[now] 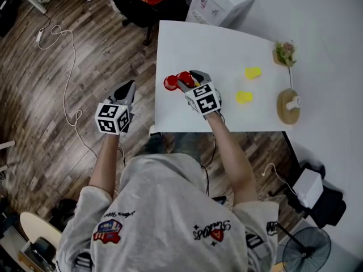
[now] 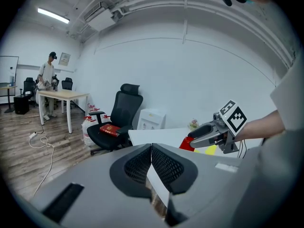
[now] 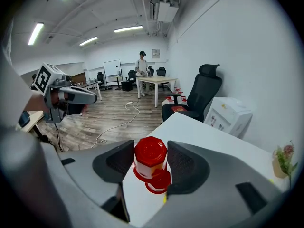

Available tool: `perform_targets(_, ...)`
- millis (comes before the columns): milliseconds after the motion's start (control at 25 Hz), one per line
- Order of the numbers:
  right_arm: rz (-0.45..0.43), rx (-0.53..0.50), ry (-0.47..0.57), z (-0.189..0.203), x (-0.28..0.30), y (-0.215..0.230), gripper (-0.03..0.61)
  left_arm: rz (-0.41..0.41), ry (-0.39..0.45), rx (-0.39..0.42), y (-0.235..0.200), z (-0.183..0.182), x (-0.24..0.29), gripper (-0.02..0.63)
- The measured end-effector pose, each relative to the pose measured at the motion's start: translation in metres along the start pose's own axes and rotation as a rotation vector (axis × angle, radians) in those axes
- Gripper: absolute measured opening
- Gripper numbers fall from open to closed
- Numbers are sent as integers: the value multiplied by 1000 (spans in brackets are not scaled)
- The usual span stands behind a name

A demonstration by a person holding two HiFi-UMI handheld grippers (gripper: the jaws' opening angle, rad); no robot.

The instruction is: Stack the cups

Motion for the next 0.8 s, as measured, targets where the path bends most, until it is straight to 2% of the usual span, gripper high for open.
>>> perform_targets(680,13,-36,-5,4,10,-4,224,-18,-7,-3,-6,3,-9,6)
perform_targets(800,26,-16,12,6,8,-1,262,-14,-13,-3,-5,5,-7,6)
Point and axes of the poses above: the fingertips, and each gripper's own axes: x forward along the fingers, y to its right, z out of its underside, the point moved 3 cm from there along -x, backward along the fingers, and after that the axes turned 8 degrees about y, right-handed, at the moved point
